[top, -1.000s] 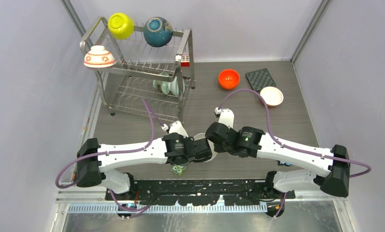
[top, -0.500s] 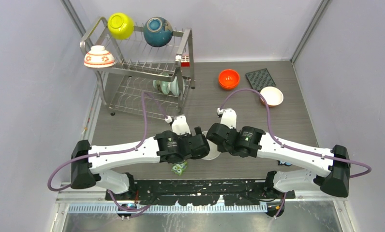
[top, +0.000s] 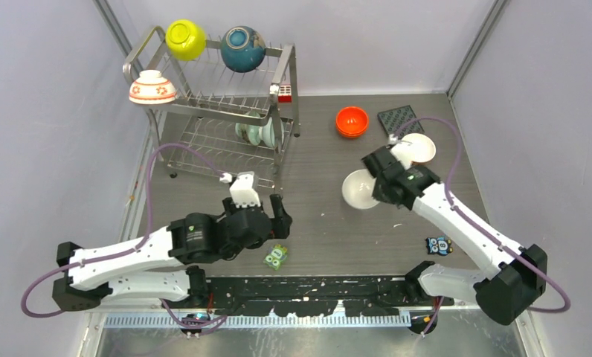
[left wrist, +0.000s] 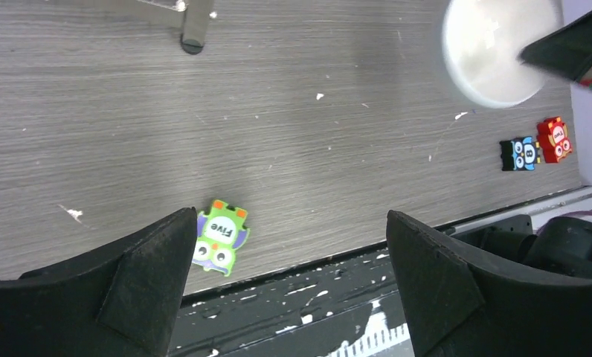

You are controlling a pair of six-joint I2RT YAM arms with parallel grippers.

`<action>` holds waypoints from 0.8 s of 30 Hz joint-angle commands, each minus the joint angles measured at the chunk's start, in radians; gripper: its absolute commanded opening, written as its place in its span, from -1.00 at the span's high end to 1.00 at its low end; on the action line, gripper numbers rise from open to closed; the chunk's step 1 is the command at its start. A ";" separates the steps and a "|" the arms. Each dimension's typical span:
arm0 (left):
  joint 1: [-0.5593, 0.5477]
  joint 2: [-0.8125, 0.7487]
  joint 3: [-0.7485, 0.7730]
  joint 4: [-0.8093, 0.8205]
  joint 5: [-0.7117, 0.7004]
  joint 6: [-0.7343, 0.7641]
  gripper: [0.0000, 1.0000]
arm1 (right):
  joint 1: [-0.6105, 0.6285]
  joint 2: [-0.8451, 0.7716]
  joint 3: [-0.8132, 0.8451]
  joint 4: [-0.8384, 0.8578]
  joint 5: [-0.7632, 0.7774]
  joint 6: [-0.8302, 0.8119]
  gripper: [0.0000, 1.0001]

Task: Unload the bowls from the dish rack
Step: Place the bowl at the center of the board.

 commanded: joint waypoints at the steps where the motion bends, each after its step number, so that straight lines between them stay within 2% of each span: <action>1: 0.005 -0.100 -0.114 0.082 -0.060 -0.003 -0.99 | -0.253 -0.066 -0.012 0.076 -0.058 -0.003 0.99; 5: 0.006 -0.157 -0.184 0.077 -0.082 -0.050 -0.99 | -0.509 -0.106 -0.096 0.131 -0.140 0.026 0.99; 9: 0.006 -0.178 -0.222 0.084 -0.100 -0.065 -0.99 | -0.701 -0.138 -0.156 0.199 -0.167 0.034 0.99; 13: 0.006 -0.174 -0.237 0.096 -0.083 -0.065 -0.99 | -0.728 -0.173 -0.223 0.266 -0.078 0.079 0.99; 24: 0.005 -0.189 -0.267 0.078 -0.083 -0.093 -1.00 | -0.919 -0.009 -0.194 0.382 -0.009 0.181 0.99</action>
